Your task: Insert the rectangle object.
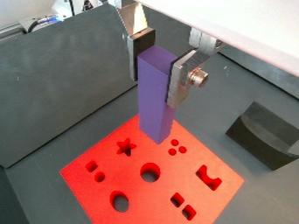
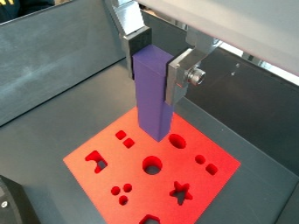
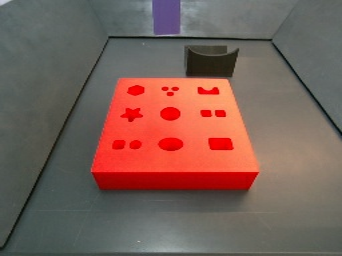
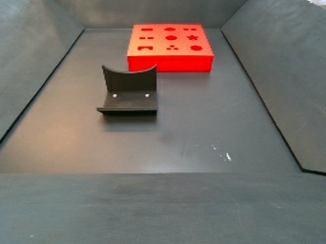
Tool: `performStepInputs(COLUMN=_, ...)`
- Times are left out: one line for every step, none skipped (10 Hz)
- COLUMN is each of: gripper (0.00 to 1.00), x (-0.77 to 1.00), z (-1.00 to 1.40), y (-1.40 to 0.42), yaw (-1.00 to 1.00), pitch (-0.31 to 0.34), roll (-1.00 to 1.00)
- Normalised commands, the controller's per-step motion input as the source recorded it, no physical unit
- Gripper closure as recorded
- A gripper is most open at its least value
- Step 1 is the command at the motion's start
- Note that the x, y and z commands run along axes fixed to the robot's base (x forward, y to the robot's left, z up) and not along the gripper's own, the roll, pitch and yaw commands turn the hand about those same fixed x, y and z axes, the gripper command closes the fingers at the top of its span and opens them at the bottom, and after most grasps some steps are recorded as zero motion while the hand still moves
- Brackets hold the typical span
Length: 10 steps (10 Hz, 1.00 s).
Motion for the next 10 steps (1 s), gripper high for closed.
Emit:
performStepInputs(gripper=1.00, x=0.26, z=-0.15, y=-0.12, yaw=0.00, pitch=-0.059, roll=0.00)
performStepInputs(gripper=1.00, x=0.48, z=-0.41, y=-0.19, yaw=0.00, pitch=-0.183, roll=-0.01)
performStepInputs(gripper=1.00, x=0.56, z=-0.57, y=-0.29, yaw=0.00, pitch=-0.293, roll=-0.05)
performStepInputs(gripper=1.00, x=0.72, z=-0.62, y=-0.39, yaw=0.02, pitch=-0.240, roll=0.00)
performStepInputs(gripper=1.00, x=0.90, z=-0.47, y=-0.38, yaw=0.03, pitch=-0.103, roll=0.00)
performStepInputs(gripper=1.00, x=0.86, z=-0.45, y=-0.41, yaw=0.06, pitch=-0.030, roll=0.12)
performStepInputs(gripper=1.00, x=0.76, z=-0.47, y=-0.40, yaw=0.06, pitch=0.050, roll=0.37)
performStepInputs(gripper=1.00, x=0.70, z=-0.39, y=-0.30, yaw=0.07, pitch=0.176, roll=0.37)
performStepInputs(gripper=1.00, x=0.65, z=-0.43, y=-0.25, yaw=0.13, pitch=0.253, roll=0.29)
performStepInputs(gripper=1.00, x=0.72, z=-0.56, y=-0.25, yaw=0.13, pitch=0.251, roll=0.18)
